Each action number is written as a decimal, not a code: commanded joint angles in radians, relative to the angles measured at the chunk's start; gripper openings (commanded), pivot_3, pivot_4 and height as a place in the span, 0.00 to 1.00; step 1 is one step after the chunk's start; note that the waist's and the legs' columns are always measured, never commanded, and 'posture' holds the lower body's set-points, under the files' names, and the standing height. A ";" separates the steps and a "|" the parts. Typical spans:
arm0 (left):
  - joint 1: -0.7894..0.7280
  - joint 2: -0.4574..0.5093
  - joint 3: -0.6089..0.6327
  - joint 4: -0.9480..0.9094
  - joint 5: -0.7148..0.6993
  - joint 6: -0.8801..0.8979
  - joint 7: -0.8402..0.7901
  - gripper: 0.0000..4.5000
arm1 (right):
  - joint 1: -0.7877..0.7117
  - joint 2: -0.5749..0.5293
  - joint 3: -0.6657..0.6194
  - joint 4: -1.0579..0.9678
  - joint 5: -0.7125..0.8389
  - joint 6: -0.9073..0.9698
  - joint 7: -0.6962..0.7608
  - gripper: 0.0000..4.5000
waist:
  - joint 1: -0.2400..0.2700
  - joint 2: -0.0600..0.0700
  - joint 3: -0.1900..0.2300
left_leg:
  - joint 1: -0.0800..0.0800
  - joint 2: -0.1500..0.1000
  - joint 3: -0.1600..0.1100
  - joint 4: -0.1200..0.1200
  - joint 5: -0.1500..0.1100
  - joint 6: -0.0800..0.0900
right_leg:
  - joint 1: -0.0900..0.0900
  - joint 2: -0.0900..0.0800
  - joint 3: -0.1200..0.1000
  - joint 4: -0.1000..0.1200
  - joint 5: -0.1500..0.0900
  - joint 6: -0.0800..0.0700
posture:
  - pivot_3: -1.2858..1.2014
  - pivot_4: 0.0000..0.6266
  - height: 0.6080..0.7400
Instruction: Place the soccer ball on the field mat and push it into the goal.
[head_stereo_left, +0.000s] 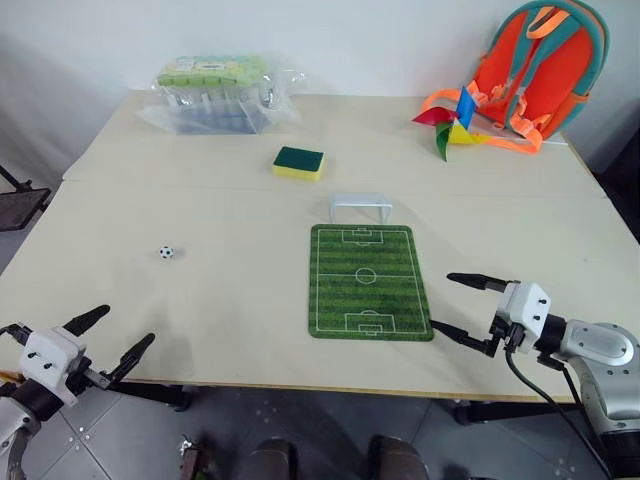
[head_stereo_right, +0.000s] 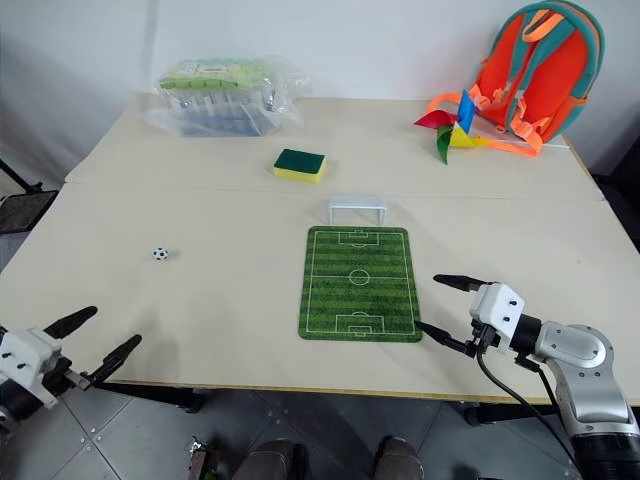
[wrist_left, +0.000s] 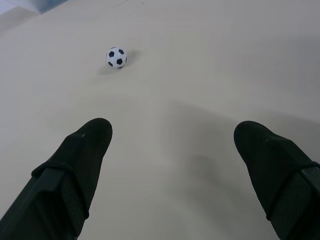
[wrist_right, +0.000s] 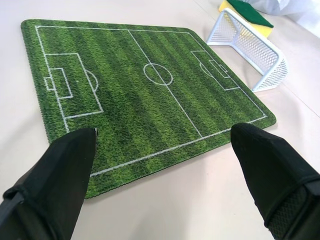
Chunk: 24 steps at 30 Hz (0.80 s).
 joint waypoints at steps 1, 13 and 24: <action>0.000 0.007 0.016 -0.025 -0.024 0.000 0.002 0.99 | 0.002 0.001 0.001 -0.002 0.029 -0.025 0.043 1.00 | 0.000 0.000 0.000 | 0.000 0.000 0.000 0.000 0.000 0.000 | -0.001 0.000 0.001 0.000 0.000 0.000 | 0.52 0.24 1.00; 0.120 -0.139 0.261 0.047 -0.230 0.071 0.103 0.99 | -0.016 0.165 0.009 -0.238 0.324 0.149 0.089 1.00 | 0.003 -0.001 0.000 | 0.001 0.010 0.005 0.001 -0.004 -0.004 | -0.003 0.010 0.006 -0.001 0.001 -0.003 | 0.52 0.24 1.00; 0.064 -0.252 0.234 -0.144 -0.329 0.173 0.267 0.99 | -0.118 0.194 -0.067 -0.025 0.273 -0.014 0.135 1.00 | 0.027 -0.004 -0.002 | 0.000 0.012 0.006 0.005 -0.006 -0.004 | -0.004 0.013 0.007 -0.001 0.002 -0.006 | 0.52 0.24 1.00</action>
